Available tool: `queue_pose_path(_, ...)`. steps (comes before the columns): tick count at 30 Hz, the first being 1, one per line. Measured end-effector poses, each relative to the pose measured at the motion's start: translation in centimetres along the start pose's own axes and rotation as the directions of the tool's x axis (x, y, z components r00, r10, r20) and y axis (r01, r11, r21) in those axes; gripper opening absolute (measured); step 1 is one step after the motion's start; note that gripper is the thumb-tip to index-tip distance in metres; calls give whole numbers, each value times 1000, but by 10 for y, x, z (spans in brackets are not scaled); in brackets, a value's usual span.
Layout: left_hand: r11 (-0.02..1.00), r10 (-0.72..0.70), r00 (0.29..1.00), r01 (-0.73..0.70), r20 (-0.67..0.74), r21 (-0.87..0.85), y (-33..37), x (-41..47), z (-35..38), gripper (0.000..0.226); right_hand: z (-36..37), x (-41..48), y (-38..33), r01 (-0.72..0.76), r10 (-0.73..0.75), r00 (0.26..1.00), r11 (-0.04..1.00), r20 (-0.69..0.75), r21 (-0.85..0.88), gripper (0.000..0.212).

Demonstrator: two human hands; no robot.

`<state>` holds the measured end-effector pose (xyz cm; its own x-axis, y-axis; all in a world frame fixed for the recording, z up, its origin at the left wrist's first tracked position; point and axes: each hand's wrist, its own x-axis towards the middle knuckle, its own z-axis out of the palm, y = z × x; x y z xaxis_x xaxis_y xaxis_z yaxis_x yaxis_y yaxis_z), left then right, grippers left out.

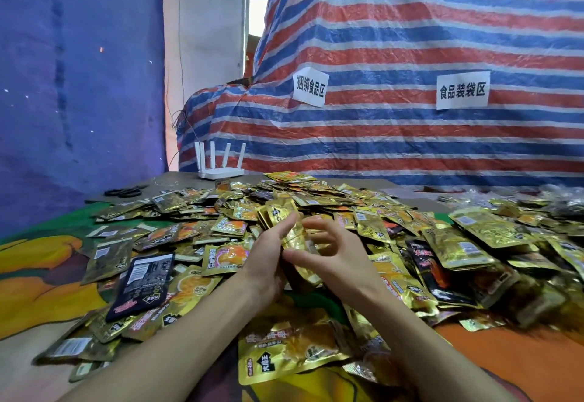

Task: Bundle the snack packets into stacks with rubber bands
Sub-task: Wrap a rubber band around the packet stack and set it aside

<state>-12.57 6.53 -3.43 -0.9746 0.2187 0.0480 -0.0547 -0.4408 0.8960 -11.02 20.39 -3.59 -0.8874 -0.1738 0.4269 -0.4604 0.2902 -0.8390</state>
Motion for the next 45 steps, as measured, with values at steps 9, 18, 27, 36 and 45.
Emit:
queue_pose_path(9, 980, 152, 988, -150, -9, 134, 1, -7, 9, 55, -34, 0, -19, -202, 187, 979, 953, 85, 228, 36)
queue_pose_path(18, 927, 331, 929, -288, -166, 242, 5, -2, -2, 36, -123, 1, -19, -349, 209, 896, 877, -392, -331, 36)
queue_pose_path(27, 498, 698, 708, -370, -109, 785, 10, 3, -18, 7, -111, -8, 8, -432, 2, 900, 145, -437, -890, 38)
queue_pose_path(36, -4, 406, 891, 223, -202, 975, 27, 11, -45, 63, -54, 18, -13, -110, -19, 989, 563, -146, -819, 52)
queue_pose_path(45, -196, 203, 943, 303, -263, 933, 13, 19, -52, 81, 8, 60, 25, -122, 371, 925, 487, 79, -865, 76)
